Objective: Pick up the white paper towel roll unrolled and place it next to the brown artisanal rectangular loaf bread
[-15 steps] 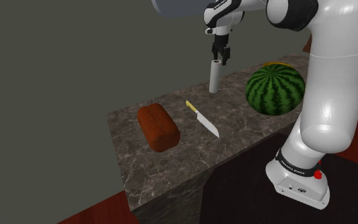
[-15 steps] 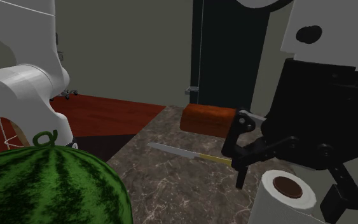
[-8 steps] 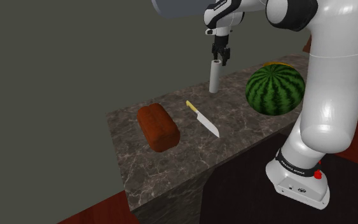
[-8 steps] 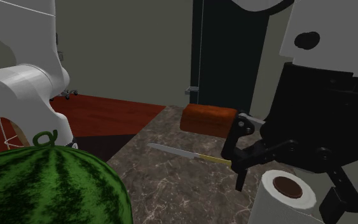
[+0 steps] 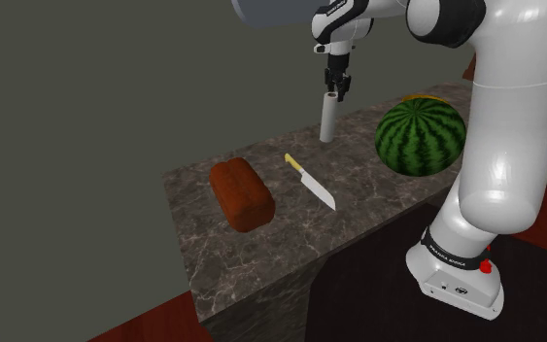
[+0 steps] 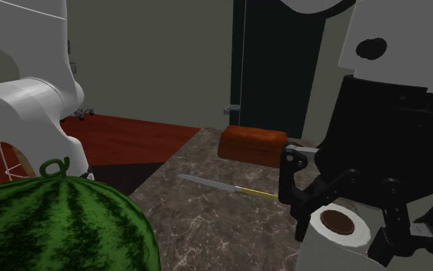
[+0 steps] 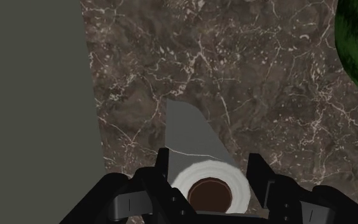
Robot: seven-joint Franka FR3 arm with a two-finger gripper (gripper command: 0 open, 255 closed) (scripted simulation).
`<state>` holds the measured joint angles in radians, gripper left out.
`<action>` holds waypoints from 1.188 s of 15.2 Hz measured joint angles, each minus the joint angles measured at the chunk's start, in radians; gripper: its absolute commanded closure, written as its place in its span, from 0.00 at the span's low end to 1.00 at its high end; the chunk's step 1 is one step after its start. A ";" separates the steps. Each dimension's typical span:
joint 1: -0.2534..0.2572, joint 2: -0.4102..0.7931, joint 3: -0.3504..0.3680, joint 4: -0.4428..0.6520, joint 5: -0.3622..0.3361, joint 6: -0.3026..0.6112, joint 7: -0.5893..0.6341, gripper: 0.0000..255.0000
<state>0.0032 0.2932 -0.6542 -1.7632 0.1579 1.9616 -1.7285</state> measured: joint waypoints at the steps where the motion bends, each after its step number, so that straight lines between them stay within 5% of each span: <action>1: 0.000 0.000 0.000 0.000 0.000 0.000 0.000 1.00; 18: 0.002 -0.041 -0.013 0.155 -0.032 -0.186 0.020 1.00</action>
<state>0.0051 0.2524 -0.6668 -1.6086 0.1263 1.7754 -1.7090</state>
